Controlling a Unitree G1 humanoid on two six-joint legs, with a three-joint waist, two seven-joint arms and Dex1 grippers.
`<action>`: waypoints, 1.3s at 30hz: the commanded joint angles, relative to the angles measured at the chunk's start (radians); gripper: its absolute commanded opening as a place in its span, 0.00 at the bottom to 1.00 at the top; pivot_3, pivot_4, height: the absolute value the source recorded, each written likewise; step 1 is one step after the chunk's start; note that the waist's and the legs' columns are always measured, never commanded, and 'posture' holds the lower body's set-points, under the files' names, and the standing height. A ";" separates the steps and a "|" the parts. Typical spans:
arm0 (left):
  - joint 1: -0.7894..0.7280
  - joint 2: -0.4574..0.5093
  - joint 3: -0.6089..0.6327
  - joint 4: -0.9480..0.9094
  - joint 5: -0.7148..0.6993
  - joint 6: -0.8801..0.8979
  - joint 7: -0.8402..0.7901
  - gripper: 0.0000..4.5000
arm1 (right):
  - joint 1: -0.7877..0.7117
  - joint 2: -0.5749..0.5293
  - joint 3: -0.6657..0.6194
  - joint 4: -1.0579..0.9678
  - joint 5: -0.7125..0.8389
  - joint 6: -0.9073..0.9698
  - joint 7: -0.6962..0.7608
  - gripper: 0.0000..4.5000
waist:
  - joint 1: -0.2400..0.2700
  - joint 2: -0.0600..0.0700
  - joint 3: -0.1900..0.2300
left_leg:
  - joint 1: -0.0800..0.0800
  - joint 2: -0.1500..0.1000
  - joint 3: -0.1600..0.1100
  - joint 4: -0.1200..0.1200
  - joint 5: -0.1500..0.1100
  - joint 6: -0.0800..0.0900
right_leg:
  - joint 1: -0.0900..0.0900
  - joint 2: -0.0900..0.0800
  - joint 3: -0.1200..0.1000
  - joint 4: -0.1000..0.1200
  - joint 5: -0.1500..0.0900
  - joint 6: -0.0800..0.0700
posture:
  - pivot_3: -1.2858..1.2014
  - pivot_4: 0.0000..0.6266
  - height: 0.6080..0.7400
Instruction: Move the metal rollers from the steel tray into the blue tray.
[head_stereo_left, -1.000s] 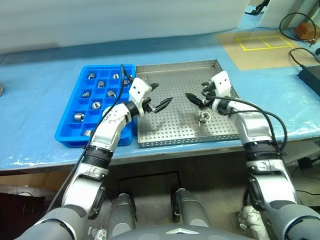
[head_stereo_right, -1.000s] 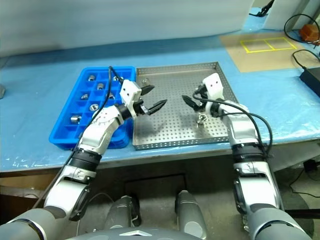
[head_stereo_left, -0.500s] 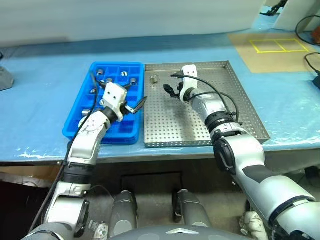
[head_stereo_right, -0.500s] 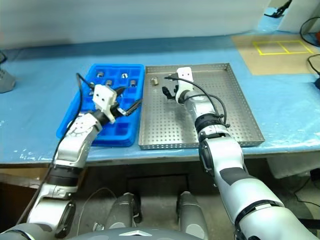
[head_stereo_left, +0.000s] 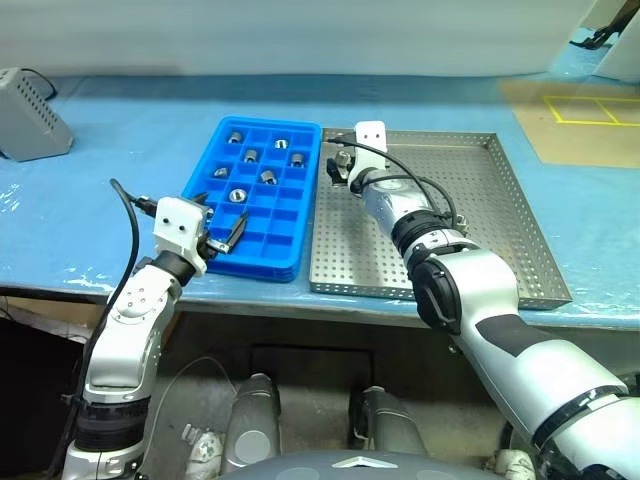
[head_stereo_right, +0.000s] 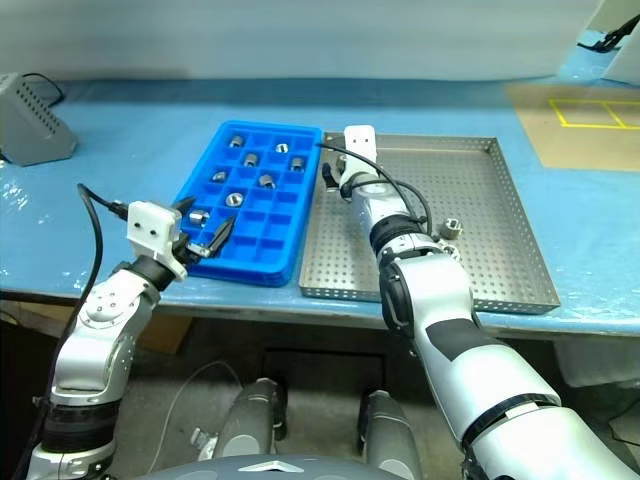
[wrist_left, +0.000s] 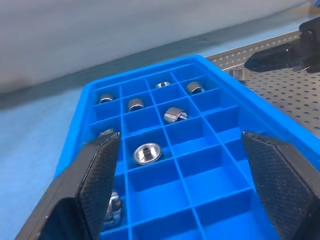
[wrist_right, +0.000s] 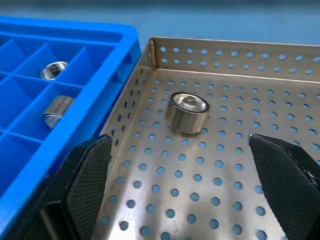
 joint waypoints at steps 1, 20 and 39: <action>0.045 0.009 0.043 -0.098 0.003 0.021 0.034 0.91 | -0.046 -0.016 -0.023 -0.005 -0.019 -0.004 -0.106 1.00 | 0.006 0.000 0.000 | 0.000 0.000 0.000 -0.001 0.000 0.000 | -0.001 0.000 0.000 0.000 0.000 0.000 | 0.69 0.24 1.00; 0.413 -0.103 0.077 -0.469 0.047 0.125 0.212 0.91 | -0.065 0.008 -0.043 0.009 -0.111 -0.004 -0.081 1.00 | 0.099 0.000 0.000 | -0.015 0.000 -0.009 -0.002 0.002 -0.003 | -0.012 0.001 -0.006 0.001 -0.001 0.000 | 0.82 0.24 1.00; 0.588 -0.231 -0.018 -0.556 0.136 0.078 0.288 0.91 | -0.056 -0.084 0.004 0.014 -0.253 0.041 -0.481 1.00 | 0.322 0.001 0.001 | -0.011 -0.002 -0.011 -0.003 0.001 -0.004 | -0.012 0.002 0.000 0.001 -0.006 0.010 | 0.85 0.24 1.00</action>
